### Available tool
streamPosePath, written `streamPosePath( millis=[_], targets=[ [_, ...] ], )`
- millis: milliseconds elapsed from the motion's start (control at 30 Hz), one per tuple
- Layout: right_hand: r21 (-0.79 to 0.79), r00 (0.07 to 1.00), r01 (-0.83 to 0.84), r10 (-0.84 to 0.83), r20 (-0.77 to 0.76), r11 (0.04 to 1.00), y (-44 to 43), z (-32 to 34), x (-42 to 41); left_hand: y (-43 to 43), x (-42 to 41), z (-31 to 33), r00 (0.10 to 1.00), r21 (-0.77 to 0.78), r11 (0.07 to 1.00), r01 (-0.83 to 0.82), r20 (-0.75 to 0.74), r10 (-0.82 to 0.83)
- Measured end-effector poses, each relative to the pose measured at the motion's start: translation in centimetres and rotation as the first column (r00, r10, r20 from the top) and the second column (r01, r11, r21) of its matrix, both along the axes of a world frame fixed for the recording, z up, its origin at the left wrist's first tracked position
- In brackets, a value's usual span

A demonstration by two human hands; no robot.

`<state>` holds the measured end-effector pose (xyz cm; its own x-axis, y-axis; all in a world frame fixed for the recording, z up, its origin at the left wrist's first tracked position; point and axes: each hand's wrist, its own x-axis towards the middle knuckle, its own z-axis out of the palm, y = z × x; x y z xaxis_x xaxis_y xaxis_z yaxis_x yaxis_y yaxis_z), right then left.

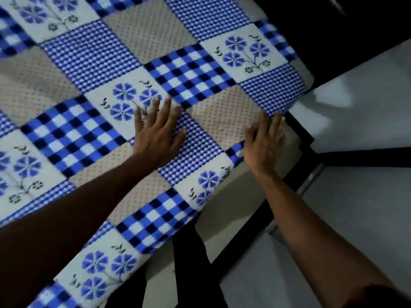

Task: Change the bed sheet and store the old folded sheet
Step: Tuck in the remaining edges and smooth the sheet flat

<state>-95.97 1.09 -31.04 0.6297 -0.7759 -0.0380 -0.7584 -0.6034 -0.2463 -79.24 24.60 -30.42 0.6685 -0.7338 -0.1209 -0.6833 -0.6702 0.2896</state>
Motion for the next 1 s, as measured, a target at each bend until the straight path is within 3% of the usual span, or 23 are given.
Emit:
streamPosePath(
  millis=[133,233,333,433,533,600,667,767,900,1000],
  targets=[
    [-0.060,0.930,-0.365,0.367,0.025,0.929,-3.1,1.0,7.0,-8.0,3.2,0.0,0.999,0.006,0.999,0.041,0.011,-0.041],
    [0.006,0.891,-0.453,0.453,-0.028,0.891,-4.4,1.0,12.5,-12.6,5.3,-0.1,0.999,0.000,0.999,0.039,0.019,-0.039],
    [-0.025,0.951,-0.290,0.285,-0.122,0.957,-10.0,-0.4,13.6,-16.4,6.3,-0.5,0.999,0.034,0.998,0.044,-0.012,-0.044],
    [-0.084,0.992,-0.063,0.053,-0.113,0.994,-16.3,-1.1,10.5,-19.3,5.0,-0.9,0.995,0.083,0.991,0.101,-0.035,-0.099],
    [0.013,0.991,0.121,-0.120,-0.052,0.993,-20.4,-0.9,8.2,-21.0,3.2,-1.1,0.991,0.090,0.987,0.130,-0.023,-0.128],
    [0.032,0.985,0.168,-0.169,0.021,0.985,-21.4,-0.2,8.4,-21.6,3.0,-1.3,0.992,0.084,0.989,0.123,-0.023,-0.122],
    [-0.002,0.993,0.110,-0.109,0.047,0.994,-21.6,0.5,8.9,-21.8,3.1,-1.4,0.992,0.076,0.989,0.124,-0.027,-0.123],
    [0.199,0.987,0.086,-0.110,0.115,0.976,-23.0,-0.4,9.1,-21.9,3.2,-1.5,0.991,0.069,0.989,0.132,-0.024,-0.130],
    [0.535,0.898,0.263,-0.407,0.168,0.803,-26.5,-1.8,9.0,-22.0,3.2,-1.7,0.990,0.060,0.989,0.138,-0.010,-0.138],
    [0.634,0.876,0.289,-0.466,0.127,0.717,-27.2,-0.6,9.3,-22.1,3.1,-1.8,0.990,0.067,0.988,0.139,-0.006,-0.139]
  ],
)
